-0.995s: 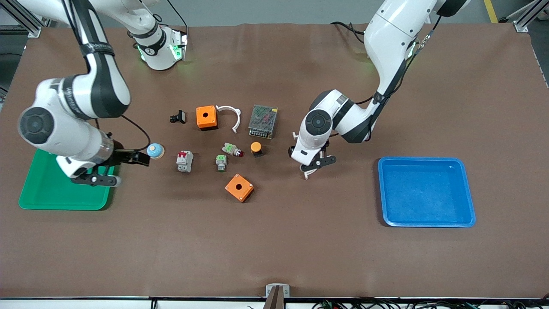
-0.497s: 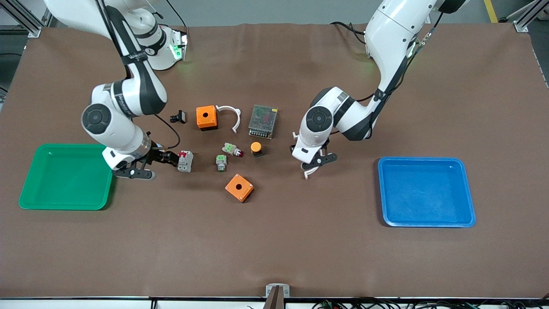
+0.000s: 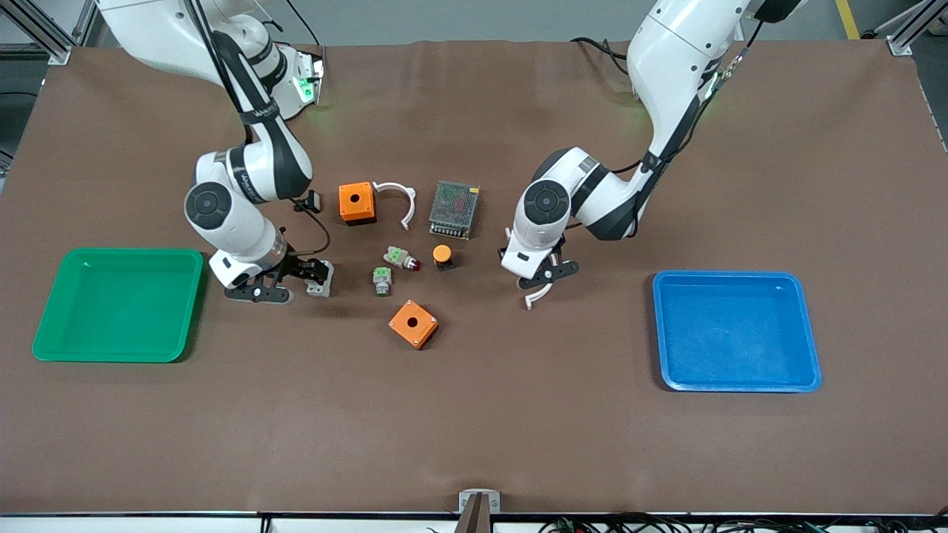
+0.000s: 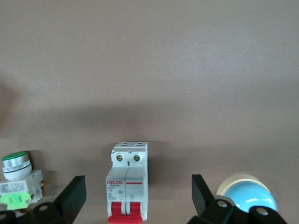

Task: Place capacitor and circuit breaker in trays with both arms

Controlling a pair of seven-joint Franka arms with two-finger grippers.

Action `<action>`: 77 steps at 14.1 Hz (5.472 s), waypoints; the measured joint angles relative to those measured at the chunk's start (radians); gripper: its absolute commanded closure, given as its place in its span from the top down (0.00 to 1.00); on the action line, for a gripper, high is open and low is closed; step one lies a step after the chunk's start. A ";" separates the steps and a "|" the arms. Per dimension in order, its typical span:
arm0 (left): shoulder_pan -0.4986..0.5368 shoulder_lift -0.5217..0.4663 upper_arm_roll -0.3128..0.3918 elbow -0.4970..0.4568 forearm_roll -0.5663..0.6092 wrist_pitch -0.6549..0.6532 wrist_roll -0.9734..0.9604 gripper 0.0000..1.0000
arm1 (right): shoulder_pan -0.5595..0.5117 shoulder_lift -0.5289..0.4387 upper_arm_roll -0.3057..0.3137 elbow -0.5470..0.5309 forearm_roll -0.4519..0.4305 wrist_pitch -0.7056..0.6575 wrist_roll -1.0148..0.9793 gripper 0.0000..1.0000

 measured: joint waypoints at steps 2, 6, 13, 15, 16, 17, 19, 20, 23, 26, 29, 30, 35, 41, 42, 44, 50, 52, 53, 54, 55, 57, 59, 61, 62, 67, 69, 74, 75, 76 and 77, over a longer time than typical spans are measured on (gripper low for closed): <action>0.000 0.000 0.000 -0.002 0.000 0.000 -0.002 0.46 | 0.010 0.029 0.000 0.000 0.000 0.024 0.002 1.00; 0.000 0.000 0.002 -0.002 0.000 0.001 -0.002 0.42 | 0.020 0.070 0.000 0.000 0.000 0.050 0.002 0.89; 0.000 0.000 0.005 -0.002 0.000 0.019 -0.002 0.17 | 0.055 0.073 0.000 0.000 0.000 0.034 0.041 0.07; 0.004 -0.002 0.005 -0.001 0.000 0.027 -0.002 0.14 | 0.055 0.073 -0.001 0.002 0.000 0.024 0.042 0.01; 0.006 -0.007 0.005 0.001 0.000 0.033 -0.003 0.13 | 0.055 0.072 -0.004 0.007 0.000 0.008 0.042 0.01; 0.009 -0.017 0.005 0.004 0.000 0.036 -0.003 0.13 | 0.054 0.071 -0.009 0.018 0.000 -0.023 0.042 0.01; 0.015 -0.056 0.006 0.018 0.000 0.030 -0.003 0.13 | 0.035 0.056 -0.023 0.078 0.000 -0.132 0.042 0.01; 0.022 -0.082 0.007 0.029 0.000 0.006 -0.003 0.13 | 0.010 0.040 -0.028 0.126 0.000 -0.206 0.041 0.00; 0.074 -0.161 0.008 0.098 0.000 -0.166 0.056 0.13 | -0.137 -0.009 -0.035 0.274 -0.014 -0.388 -0.054 0.00; 0.159 -0.201 0.009 0.162 0.000 -0.308 0.184 0.13 | -0.332 -0.017 -0.040 0.311 -0.035 -0.383 -0.276 0.00; 0.270 -0.210 0.013 0.178 0.000 -0.358 0.345 0.13 | -0.521 0.028 -0.041 0.310 -0.040 -0.296 -0.475 0.00; 0.314 -0.210 0.014 0.178 0.000 -0.365 0.397 0.13 | -0.568 0.056 -0.040 0.309 -0.040 -0.266 -0.524 0.00; 0.498 -0.201 0.018 0.175 0.001 -0.375 0.643 0.13 | -0.709 0.189 -0.036 0.309 -0.040 -0.149 -0.672 0.00; 0.641 -0.113 0.021 0.173 0.106 -0.346 0.809 0.13 | -0.748 0.253 -0.024 0.323 -0.038 -0.112 -0.689 0.00; 0.662 -0.088 0.021 0.173 0.122 -0.321 0.826 0.13 | -0.748 0.253 -0.019 0.324 -0.038 -0.112 -0.689 0.00; 0.691 -0.039 0.021 0.173 0.131 -0.271 0.856 0.14 | -0.748 0.253 -0.004 0.324 -0.038 -0.112 -0.689 0.00; 0.707 0.049 0.020 0.175 0.132 -0.176 0.863 0.14 | -0.747 0.254 0.010 0.325 -0.037 -0.112 -0.689 0.99; 0.707 0.057 0.020 0.175 0.132 -0.157 0.863 0.14 | -0.747 0.254 0.013 0.329 -0.037 -0.112 -0.689 1.00; 0.707 0.059 0.019 0.175 0.132 -0.155 0.863 0.14 | -0.745 0.254 0.014 0.338 -0.037 -0.112 -0.689 1.00; 0.707 0.060 0.019 0.175 0.132 -0.155 0.863 0.15 | -0.742 0.254 0.017 0.352 -0.037 -0.115 -0.689 1.00; 0.707 0.061 0.019 0.174 0.132 -0.155 0.863 0.15 | -0.735 0.254 0.019 0.370 -0.037 -0.125 -0.690 1.00; 0.707 0.062 0.018 0.173 0.132 -0.155 0.863 0.16 | -0.713 0.254 0.022 0.431 -0.037 -0.208 -0.689 1.00; 0.707 0.064 0.017 0.172 0.132 -0.155 0.863 0.18 | -0.680 0.252 0.023 0.524 -0.037 -0.352 -0.665 1.00; 0.706 0.065 0.017 0.170 0.132 -0.155 0.863 0.20 | -0.631 0.243 0.023 0.615 -0.038 -0.501 -0.579 1.00; 0.706 0.066 0.016 0.169 0.132 -0.155 0.863 0.23 | -0.601 0.235 0.023 0.648 -0.039 -0.560 -0.531 1.00; 0.706 0.062 0.015 0.172 0.132 -0.156 0.863 0.93 | -0.461 0.160 0.023 0.692 -0.056 -0.746 -0.375 1.00; 0.706 0.029 0.014 0.182 0.132 -0.196 0.863 0.94 | -0.418 0.115 0.023 0.694 -0.078 -0.800 -0.368 1.00; 0.708 -0.199 0.010 0.182 0.130 -0.425 0.864 0.97 | -0.370 -0.018 0.023 0.698 -0.086 -0.926 -0.367 1.00; 0.708 -0.246 0.005 0.174 0.121 -0.459 0.864 0.97 | -0.369 -0.040 0.023 0.700 -0.086 -0.951 -0.367 1.00; 0.708 -0.291 -0.001 0.166 0.095 -0.490 0.866 0.97 | -0.369 -0.059 0.023 0.706 -0.086 -0.978 -0.367 1.00; 0.708 -0.333 -0.004 0.159 0.066 -0.519 0.878 0.98 | -0.369 -0.073 0.023 0.719 -0.086 -1.008 -0.367 1.00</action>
